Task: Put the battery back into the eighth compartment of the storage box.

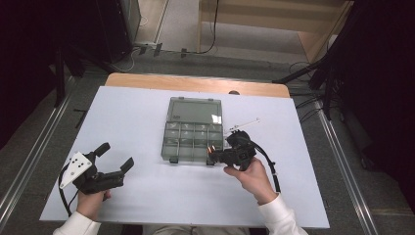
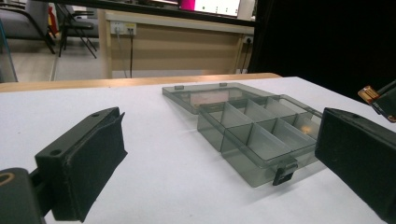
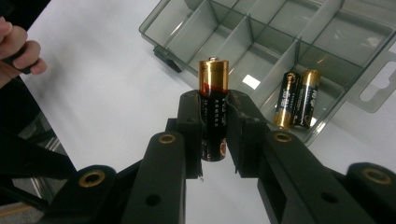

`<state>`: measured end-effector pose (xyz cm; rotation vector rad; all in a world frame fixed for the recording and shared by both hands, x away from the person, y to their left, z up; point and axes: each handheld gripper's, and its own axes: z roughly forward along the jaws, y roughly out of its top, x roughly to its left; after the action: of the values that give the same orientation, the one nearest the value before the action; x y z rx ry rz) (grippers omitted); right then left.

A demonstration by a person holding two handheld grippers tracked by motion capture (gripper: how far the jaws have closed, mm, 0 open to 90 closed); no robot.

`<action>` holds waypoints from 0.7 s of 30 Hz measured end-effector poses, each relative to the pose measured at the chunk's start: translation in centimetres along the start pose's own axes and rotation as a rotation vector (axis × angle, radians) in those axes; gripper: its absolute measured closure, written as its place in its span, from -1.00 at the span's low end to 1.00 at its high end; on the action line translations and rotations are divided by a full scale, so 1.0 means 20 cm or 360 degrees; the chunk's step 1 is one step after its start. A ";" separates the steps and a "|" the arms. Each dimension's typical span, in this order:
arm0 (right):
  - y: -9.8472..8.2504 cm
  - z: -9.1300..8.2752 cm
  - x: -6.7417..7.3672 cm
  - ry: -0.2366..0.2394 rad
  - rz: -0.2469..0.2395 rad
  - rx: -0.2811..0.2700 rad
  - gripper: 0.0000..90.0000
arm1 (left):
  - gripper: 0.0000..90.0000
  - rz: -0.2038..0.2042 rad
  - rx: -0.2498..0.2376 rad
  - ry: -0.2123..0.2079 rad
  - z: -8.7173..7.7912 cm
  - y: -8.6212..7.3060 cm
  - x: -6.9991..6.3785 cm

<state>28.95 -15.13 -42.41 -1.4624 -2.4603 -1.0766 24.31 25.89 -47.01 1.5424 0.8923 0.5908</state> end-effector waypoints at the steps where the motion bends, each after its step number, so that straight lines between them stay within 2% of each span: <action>1: 0.00 0.00 0.00 0.0002 0.0006 -0.0009 0.73 | -0.97 0.0000 0.0001 0.0001 0.00 0.00 0.00; 6: 0.00 0.00 -0.03 -0.0023 0.0071 -0.0068 0.73 | -0.97 0.0001 0.0003 -0.0002 0.00 0.00 0.00; 13: -0.02 0.01 -0.09 -0.0040 0.0222 -0.0160 0.73 | -0.97 0.0002 0.0003 -0.0004 0.00 0.00 0.00; 21: -0.03 0.04 -0.12 -0.0105 0.0317 -0.0239 0.73 | -0.97 0.0004 0.0002 -0.0004 0.00 0.00 0.00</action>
<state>30.08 -16.57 -44.29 -1.7697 -2.2561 -1.2119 24.29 25.88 -47.01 1.5456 0.8888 0.5900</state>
